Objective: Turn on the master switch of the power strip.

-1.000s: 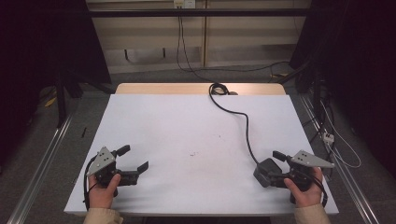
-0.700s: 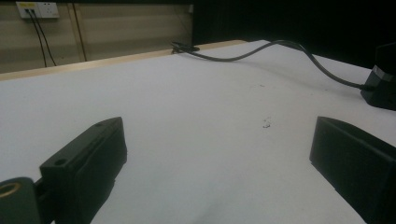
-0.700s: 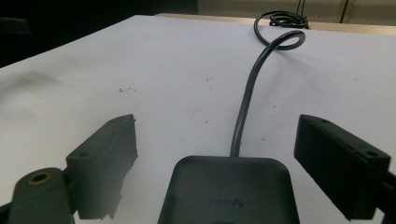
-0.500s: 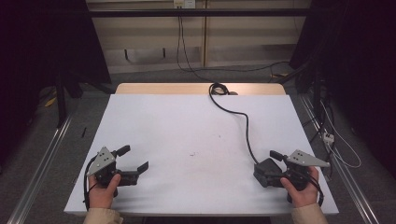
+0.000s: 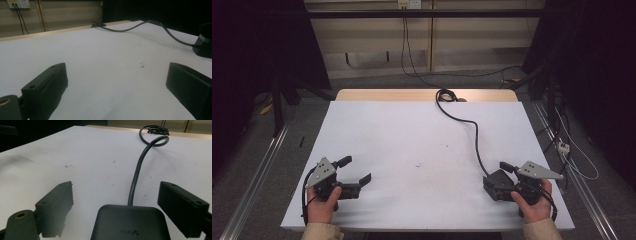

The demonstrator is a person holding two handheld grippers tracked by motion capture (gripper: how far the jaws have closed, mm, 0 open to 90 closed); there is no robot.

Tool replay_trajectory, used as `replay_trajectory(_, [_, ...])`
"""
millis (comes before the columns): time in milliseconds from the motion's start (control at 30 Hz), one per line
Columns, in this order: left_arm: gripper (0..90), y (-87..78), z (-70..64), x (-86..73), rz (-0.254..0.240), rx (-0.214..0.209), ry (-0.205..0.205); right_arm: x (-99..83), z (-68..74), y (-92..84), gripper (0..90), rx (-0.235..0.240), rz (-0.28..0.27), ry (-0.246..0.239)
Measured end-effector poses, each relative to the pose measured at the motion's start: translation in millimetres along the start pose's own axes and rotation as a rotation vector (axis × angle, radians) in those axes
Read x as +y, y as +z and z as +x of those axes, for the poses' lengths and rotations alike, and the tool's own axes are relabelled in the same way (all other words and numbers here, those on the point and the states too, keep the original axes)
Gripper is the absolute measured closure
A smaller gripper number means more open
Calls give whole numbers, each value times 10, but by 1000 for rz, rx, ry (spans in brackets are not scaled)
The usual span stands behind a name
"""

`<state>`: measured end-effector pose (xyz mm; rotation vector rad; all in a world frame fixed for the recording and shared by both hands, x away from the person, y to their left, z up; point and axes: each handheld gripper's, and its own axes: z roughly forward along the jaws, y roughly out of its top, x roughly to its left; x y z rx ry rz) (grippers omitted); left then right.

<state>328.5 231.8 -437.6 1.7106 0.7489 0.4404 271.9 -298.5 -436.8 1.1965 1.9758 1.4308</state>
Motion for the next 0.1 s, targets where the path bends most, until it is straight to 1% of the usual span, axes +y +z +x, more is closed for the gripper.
replay_trajectory(100, [35,1,7,-1,2,0,1,0,0,0,126,0,1,-1])
